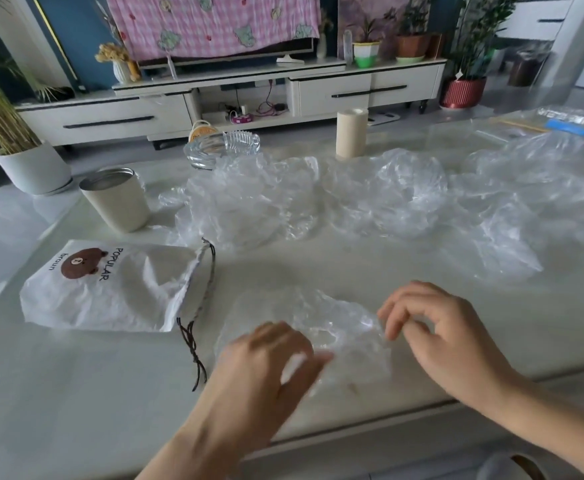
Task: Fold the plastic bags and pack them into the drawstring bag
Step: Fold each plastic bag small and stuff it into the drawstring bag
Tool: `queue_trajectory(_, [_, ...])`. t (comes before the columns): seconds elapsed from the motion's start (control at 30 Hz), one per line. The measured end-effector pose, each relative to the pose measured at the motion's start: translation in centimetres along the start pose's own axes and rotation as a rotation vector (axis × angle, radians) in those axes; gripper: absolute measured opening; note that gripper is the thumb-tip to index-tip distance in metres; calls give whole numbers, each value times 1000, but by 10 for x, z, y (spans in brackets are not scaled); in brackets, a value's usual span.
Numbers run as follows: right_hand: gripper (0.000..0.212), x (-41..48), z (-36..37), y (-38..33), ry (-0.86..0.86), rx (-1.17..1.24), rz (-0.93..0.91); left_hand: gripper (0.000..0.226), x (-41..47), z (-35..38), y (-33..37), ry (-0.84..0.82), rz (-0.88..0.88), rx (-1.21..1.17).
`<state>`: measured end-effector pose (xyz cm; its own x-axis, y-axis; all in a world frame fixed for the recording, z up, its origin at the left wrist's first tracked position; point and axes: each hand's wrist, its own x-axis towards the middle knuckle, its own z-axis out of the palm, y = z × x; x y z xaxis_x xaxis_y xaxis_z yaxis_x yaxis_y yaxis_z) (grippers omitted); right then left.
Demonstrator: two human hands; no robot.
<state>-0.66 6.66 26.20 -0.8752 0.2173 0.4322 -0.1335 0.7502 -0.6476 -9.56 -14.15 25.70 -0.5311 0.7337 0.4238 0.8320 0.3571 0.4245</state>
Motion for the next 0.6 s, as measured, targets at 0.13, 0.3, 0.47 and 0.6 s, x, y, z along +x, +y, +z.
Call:
queue_trajectory(0.13, [28,8,20,-29,138,152,27,29,17,10,-7,172,-146,-50])
queue_trajectory(0.3, [40,6,77,-35,-180,56,25,50,8,39,-27,-86,-156,202])
queue_trajectory(0.47, [58,15,86,-10,-258,-495,12,115,-3,31,-32,-194,-310,298])
queue_trajectory(0.6, [109,16,55,10,-477,-596,45,115,-9,23,-33,-248,-326,331])
